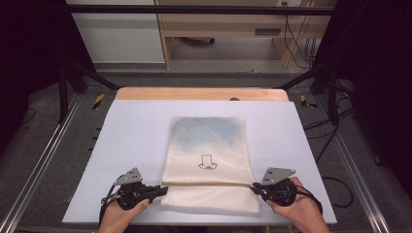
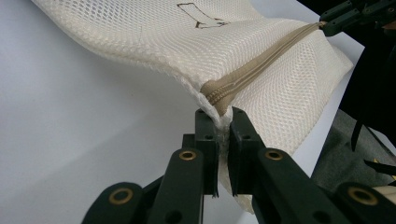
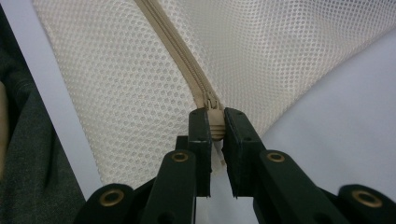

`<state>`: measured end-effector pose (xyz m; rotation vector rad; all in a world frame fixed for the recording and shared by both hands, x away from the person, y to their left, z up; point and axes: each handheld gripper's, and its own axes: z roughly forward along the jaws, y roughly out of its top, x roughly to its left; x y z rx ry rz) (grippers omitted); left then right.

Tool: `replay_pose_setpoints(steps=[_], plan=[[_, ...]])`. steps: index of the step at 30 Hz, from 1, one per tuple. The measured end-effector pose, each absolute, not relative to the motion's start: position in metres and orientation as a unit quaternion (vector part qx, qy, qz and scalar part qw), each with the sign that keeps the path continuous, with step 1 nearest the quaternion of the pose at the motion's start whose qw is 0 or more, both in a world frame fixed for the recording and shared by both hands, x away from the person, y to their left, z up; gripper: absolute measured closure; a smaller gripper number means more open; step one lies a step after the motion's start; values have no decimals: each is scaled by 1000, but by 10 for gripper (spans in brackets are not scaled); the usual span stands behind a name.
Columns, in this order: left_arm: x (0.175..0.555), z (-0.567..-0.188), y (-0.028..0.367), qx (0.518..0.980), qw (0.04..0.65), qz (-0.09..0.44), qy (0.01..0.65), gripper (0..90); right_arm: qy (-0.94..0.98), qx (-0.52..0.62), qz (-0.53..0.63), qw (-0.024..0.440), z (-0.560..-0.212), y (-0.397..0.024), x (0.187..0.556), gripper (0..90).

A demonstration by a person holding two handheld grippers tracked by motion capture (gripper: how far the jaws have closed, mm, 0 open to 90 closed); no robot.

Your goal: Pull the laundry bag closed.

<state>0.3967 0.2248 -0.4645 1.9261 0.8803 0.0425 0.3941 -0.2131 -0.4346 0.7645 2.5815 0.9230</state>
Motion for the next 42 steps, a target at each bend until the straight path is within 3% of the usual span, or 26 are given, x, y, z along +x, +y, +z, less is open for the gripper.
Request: replay_pose_setpoints(steps=[42], plan=[[396,-464,224,796,486,20,360,839,899,272,309,146,-438,-218,392,819]])
